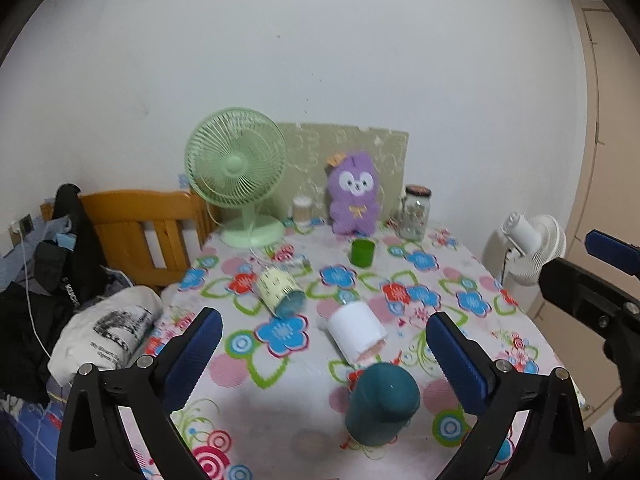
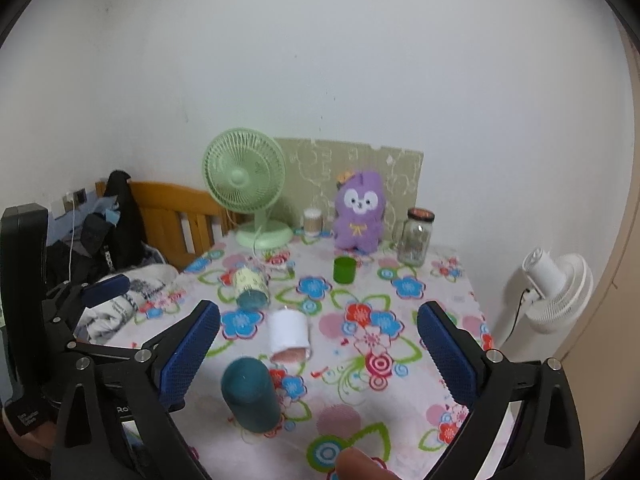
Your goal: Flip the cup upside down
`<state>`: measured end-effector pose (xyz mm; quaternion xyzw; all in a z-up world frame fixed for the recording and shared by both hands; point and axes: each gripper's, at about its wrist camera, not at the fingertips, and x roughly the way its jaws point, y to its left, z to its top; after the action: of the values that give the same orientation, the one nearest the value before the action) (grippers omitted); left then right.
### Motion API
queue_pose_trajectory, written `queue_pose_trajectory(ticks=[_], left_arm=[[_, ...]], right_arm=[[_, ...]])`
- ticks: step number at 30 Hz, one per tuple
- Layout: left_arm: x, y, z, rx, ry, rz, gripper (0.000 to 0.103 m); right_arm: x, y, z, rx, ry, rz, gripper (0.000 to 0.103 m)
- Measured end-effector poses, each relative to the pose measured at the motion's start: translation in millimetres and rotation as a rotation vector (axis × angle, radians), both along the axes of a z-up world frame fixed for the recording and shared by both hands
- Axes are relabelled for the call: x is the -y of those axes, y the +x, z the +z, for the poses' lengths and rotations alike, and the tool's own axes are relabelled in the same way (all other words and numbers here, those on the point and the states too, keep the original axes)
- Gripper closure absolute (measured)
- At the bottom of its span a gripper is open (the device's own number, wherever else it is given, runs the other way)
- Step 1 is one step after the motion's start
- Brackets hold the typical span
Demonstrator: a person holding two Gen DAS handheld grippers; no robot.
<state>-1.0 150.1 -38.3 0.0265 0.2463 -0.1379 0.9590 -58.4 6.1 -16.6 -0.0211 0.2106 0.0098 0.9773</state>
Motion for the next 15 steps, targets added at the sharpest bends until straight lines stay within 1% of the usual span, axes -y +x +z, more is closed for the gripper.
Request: queue_pose_trajectory(ticks=[6, 12, 15], left_arm=[[-8.5, -4.9, 15.6, 0.06, -0.007, 0.04, 0.0], [-17.6, -9.7, 28.8, 0.114, -0.034, 0.076, 0.0], [-21.9, -12.1, 35.4, 0.135, -0.049, 0.088, 0.0]], right_arm=[[0.2, -10.9, 19.7, 0.076, 0.018, -0.034, 0.0], [-3.9, -15.6, 27.0, 0.106, -0.026, -0.055, 0.0], [-6.4, -18.5, 28.1, 0.117, -0.027, -0.052, 0.0]])
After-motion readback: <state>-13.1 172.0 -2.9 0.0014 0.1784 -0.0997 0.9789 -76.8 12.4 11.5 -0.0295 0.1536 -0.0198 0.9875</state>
